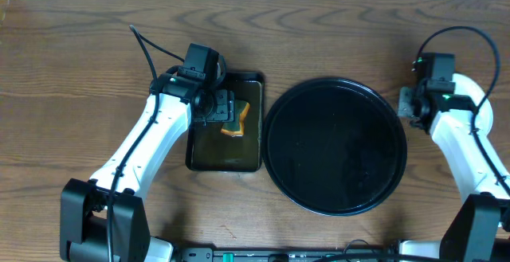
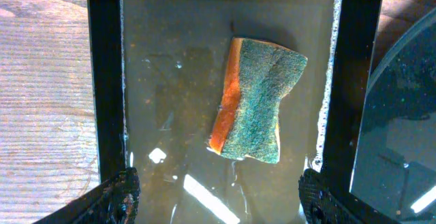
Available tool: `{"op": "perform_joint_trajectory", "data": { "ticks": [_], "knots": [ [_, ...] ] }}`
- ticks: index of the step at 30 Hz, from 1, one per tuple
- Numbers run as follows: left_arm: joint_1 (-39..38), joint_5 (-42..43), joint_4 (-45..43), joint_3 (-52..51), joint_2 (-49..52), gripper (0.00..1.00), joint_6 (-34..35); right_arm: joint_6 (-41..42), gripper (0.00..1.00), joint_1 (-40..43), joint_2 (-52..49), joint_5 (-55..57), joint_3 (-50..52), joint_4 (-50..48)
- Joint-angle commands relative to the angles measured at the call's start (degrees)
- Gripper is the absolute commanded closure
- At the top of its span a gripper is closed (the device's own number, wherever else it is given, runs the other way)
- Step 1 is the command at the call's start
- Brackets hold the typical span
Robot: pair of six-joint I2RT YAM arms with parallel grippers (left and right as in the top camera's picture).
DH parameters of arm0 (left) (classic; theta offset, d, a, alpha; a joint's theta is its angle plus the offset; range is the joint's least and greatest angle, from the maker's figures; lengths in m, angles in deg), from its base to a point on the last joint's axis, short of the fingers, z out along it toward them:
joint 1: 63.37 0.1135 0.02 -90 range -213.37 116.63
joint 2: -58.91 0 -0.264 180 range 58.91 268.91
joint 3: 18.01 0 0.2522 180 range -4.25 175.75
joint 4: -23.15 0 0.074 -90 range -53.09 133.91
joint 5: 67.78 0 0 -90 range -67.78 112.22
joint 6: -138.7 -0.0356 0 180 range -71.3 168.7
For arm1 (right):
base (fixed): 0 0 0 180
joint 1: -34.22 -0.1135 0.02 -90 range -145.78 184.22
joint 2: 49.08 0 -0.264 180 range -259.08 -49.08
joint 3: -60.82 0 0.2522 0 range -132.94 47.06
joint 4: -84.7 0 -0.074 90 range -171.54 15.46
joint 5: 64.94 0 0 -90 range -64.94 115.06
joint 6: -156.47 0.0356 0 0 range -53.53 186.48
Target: Clean dirty plates on tray and stack at the side
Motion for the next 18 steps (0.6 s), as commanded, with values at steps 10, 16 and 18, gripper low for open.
{"op": "perform_joint_trajectory", "data": {
  "ticks": [10, 16, 18],
  "knots": [
    [0.3, -0.9, 0.0, 1.0, -0.2, 0.24, 0.3, -1.8, 0.68, 6.0, -0.3, -8.7, -0.9, -5.3],
    [0.3, -0.9, 0.0, 1.0, -0.2, 0.24, 0.3, -1.7, 0.53, 6.0, -0.3, -16.4, -0.9, -4.3],
    [0.3, -0.9, 0.0, 1.0, -0.2, 0.24, 0.3, -1.7, 0.48, 5.9, -0.3, -20.8, -0.9, -2.9]
  ]
}}
